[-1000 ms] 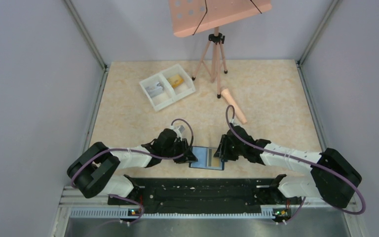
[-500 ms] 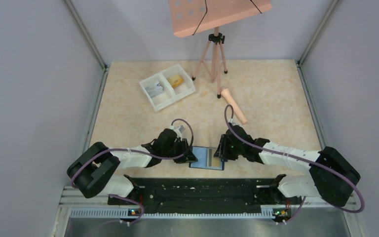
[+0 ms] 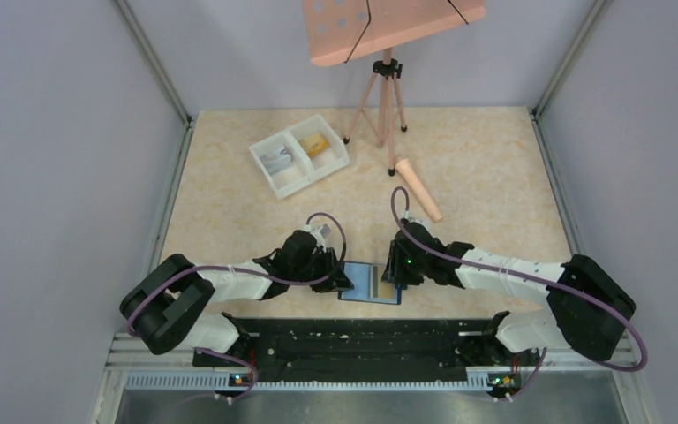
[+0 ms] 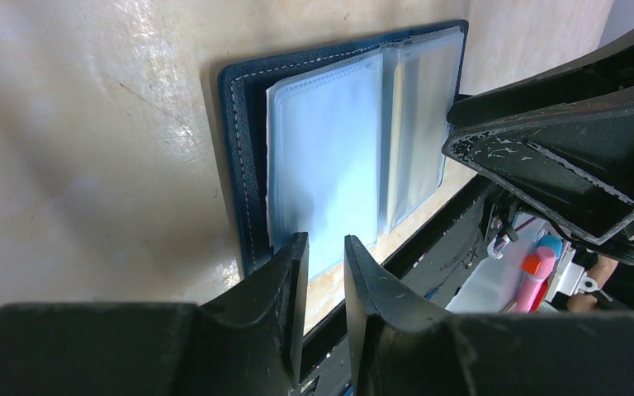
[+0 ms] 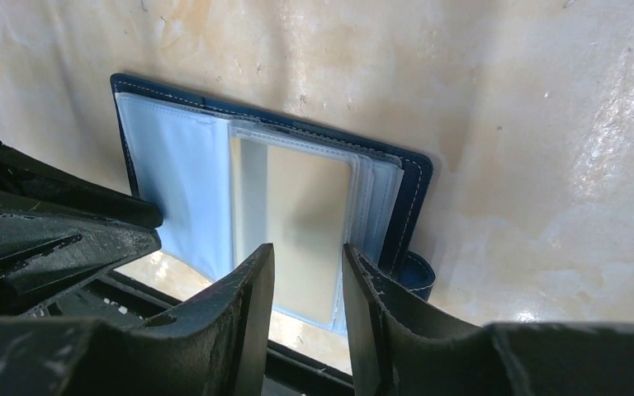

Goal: Take the credit cards out of the card holder
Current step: Remove the credit card from the card holder.

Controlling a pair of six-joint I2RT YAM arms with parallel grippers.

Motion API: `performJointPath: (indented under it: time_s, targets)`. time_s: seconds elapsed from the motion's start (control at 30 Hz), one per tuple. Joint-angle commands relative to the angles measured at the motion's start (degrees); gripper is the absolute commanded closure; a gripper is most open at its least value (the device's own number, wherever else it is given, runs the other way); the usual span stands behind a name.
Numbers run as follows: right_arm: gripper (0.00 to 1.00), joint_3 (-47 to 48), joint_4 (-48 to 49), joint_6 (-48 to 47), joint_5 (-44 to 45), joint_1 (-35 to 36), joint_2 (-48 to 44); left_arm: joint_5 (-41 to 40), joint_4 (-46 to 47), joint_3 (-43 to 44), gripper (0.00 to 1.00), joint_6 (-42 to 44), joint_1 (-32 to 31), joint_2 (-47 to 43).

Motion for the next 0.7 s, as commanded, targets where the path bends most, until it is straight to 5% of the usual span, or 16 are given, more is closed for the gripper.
performJointPath:
  time_s: [0.0,0.33,0.67]
  targets:
    - [0.64,2.1,-0.8,-0.9,1.8,1.2,0.9,-0.5,0.8,-0.9,0.71,0.2,-0.4,-0.8]
    - [0.64,2.2,0.3,-0.1,1.0,2.4,3.4,-0.8,1.1,-1.6,0.71,0.1,-0.5,-1.2]
    - [0.63,-3.9,13.5,5.7,-4.7,2.4,0.4,-0.8,1.3,-2.1,0.71,-0.1,-0.5,-1.3]
